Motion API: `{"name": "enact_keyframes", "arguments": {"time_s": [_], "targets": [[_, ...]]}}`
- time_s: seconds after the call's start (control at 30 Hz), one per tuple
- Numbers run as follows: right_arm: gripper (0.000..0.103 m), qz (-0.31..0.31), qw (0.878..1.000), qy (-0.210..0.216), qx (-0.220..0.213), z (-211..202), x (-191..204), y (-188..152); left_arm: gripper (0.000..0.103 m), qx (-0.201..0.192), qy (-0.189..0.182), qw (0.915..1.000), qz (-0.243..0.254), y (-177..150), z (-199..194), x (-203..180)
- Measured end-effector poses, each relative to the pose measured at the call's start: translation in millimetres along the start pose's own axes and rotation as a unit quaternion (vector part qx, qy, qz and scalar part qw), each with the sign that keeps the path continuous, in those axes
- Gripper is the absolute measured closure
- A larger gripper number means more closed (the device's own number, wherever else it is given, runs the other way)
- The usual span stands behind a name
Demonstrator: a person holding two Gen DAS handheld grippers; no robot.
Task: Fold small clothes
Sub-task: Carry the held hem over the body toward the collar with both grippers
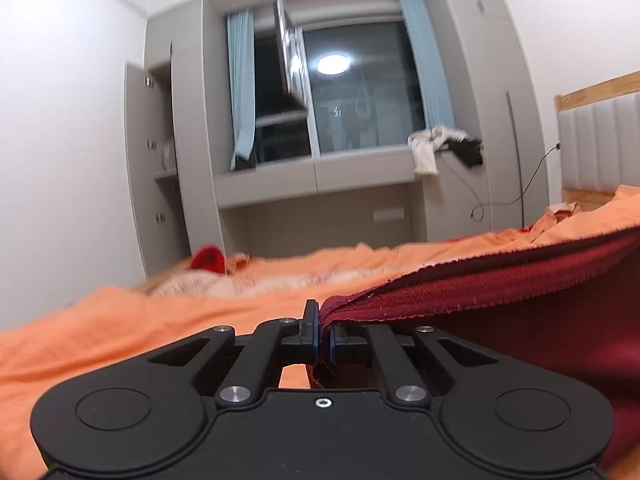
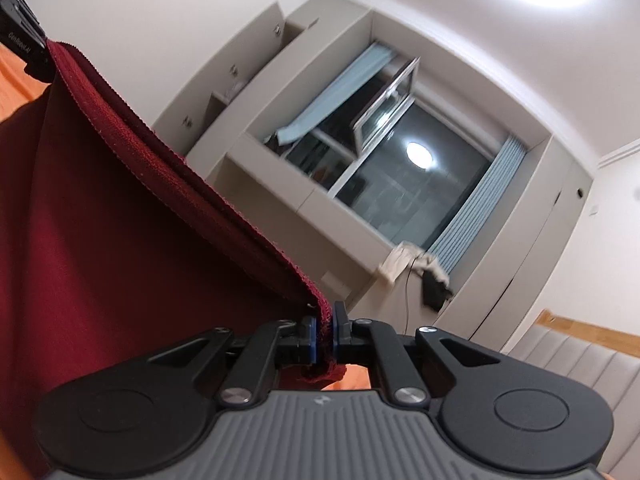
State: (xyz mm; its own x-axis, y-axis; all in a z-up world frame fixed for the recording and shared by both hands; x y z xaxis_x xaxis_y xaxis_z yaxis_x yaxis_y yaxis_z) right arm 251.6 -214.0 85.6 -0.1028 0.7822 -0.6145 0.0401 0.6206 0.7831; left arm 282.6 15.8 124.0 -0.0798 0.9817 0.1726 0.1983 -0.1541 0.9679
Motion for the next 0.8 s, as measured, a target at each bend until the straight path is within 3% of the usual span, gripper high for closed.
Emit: {"name": "enact_keyframes", "arguments": {"time_s": [0.33, 0.57, 0.73, 0.8], "targets": [[0.095, 0.033, 0.996, 0.04, 0.076, 94, 20, -53, 0.098, 0.093, -0.007, 0.9956, -0.007, -25, 129, -21], [0.092, 0.034, 0.99, 0.063, 0.118, 118, 37, -76, 0.094, 0.147, -0.032, 0.9885, -0.012, -63, 166, -29], [0.084, 0.053, 0.986, 0.071, 0.139, 123, 37, -88, 0.077, 0.173, -0.047, 0.9828, -0.045, -80, 175, -23], [0.084, 0.071, 0.983, 0.074, 0.149, 126, 33, -93, 0.053, 0.179, -0.05, 0.9808, -0.058, -84, 176, -18]]}}
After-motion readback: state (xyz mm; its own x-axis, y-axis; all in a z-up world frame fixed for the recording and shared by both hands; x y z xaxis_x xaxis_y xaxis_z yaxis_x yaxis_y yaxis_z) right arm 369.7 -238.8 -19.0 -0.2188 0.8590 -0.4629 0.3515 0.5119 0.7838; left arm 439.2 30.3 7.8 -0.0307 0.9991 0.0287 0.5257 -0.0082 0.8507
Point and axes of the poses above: each gripper's, at about its wrist camera, not at the fingertips, and z roughly the way its jaws point, x to its left, y to its top, the point moved 8 cm from there along z, roughly the way its jaws point, and after that the axes turned 6 degrees about y, right-handed, at the moved point
